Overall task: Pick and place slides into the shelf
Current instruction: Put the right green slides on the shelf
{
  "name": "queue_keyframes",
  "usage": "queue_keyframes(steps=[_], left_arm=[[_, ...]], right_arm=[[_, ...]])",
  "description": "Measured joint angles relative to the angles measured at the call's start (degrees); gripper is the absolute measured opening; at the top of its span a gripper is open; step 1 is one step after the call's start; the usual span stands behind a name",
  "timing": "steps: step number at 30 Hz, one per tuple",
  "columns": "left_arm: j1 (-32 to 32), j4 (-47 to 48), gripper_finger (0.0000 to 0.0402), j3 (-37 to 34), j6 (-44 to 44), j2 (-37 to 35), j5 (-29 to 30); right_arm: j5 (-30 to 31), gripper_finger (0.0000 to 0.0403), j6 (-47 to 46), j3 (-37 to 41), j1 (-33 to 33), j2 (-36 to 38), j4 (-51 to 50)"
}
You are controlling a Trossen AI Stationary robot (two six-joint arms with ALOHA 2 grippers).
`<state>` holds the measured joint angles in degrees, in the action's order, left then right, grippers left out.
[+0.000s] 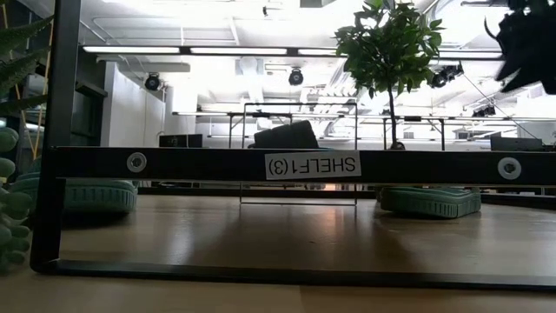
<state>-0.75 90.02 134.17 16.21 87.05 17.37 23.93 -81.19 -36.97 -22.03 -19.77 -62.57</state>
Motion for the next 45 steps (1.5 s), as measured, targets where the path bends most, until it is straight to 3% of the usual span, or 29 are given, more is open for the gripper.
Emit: queue_keyframes(steps=[8,14,20,30,45], left_arm=[[0.00,0.00,0.0067,0.00,-0.17,0.00,0.17],[0.00,0.00,0.0067,0.00,-0.22,0.21,0.21],[0.00,0.00,0.0067,0.00,-0.21,0.50,0.34],[0.00,-0.01,0.0067,0.02,-0.04,1.27,0.34],[0.00,0.00,0.0067,-0.02,0.00,1.46,-0.65]], right_arm=[[-0.12,0.0135,0.07,2.19,5.67,-0.31,2.92],[2.21,0.0141,5.54,2.16,11.81,-2.16,4.65],[-5.40,0.0140,11.63,2.16,19.88,-2.38,3.67],[-12.99,0.0140,21.95,2.16,33.83,-3.51,9.19],[-36.12,0.0140,45.18,2.16,56.23,-19.40,13.31]])
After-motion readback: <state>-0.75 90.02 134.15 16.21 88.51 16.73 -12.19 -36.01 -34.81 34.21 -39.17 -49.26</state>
